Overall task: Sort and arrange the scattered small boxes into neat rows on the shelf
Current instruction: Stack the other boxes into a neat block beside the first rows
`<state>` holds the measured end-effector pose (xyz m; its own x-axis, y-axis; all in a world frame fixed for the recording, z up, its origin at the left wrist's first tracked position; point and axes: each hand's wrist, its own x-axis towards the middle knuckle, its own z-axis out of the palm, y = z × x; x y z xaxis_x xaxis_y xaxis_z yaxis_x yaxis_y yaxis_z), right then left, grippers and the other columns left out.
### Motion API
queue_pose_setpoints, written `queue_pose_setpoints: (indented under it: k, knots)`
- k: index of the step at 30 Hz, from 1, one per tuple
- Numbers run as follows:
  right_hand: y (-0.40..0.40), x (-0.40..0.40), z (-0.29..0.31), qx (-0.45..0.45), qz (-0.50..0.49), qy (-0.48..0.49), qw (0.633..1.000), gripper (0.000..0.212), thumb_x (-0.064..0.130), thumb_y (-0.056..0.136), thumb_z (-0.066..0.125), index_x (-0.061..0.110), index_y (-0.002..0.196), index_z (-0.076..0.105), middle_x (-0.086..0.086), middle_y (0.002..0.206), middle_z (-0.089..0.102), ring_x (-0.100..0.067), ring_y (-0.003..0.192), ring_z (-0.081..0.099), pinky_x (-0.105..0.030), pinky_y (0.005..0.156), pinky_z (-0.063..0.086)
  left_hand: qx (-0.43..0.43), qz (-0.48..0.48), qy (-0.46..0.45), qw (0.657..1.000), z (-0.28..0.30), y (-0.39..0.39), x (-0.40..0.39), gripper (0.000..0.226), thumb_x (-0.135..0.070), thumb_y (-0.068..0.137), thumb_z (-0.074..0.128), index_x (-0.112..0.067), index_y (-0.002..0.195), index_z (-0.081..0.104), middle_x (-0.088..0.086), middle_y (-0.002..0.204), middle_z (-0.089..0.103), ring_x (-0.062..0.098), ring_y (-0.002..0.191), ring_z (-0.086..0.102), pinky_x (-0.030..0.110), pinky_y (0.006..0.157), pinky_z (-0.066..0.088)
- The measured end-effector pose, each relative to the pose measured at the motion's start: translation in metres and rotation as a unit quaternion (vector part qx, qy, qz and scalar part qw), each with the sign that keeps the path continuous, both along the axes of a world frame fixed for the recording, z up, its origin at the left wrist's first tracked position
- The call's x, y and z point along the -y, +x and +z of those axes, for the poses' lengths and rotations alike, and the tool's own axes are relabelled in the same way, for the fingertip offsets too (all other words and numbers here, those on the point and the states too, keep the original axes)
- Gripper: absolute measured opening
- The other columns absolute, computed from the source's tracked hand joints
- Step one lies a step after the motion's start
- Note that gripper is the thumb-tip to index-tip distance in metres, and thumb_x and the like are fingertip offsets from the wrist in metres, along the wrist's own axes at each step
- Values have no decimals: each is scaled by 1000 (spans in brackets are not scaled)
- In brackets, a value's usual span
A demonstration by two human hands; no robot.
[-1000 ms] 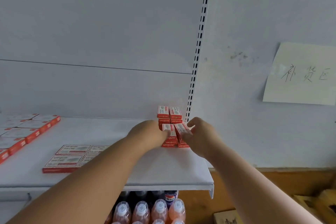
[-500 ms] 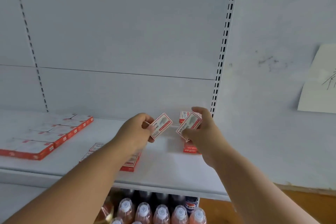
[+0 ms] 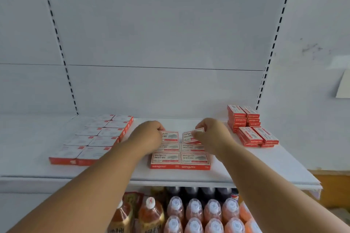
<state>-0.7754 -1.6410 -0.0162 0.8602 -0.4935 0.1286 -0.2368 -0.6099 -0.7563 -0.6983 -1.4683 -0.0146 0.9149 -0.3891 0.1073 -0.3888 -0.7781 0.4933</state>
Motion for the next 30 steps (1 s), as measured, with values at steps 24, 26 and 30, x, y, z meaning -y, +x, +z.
queue_pose_setpoints:
  k: [24,26,30]
  knots:
    - [5,-6,-8,-114,32,-240,964,30,33,99,49,13,106,69,-6,115,54,-22,92,61,-29,77,45,74,-24,99,992,-11,-3,1,24,-26,98,48,-17,118,58,7,115,50,24,96,60,34,83,56]
    - [5,-7,-8,-116,34,-247,961,31,33,99,47,12,107,68,-6,116,53,-23,94,60,-31,81,47,69,-29,104,992,-9,-2,0,26,-25,98,47,-16,120,57,7,116,49,24,96,60,34,84,55]
    - [-1,-7,-2,-96,19,-248,964,32,30,100,42,12,112,66,-7,118,51,-24,95,61,-35,87,50,83,-21,104,991,0,-2,1,28,-25,95,51,-16,122,56,7,119,43,22,91,60,34,80,56]
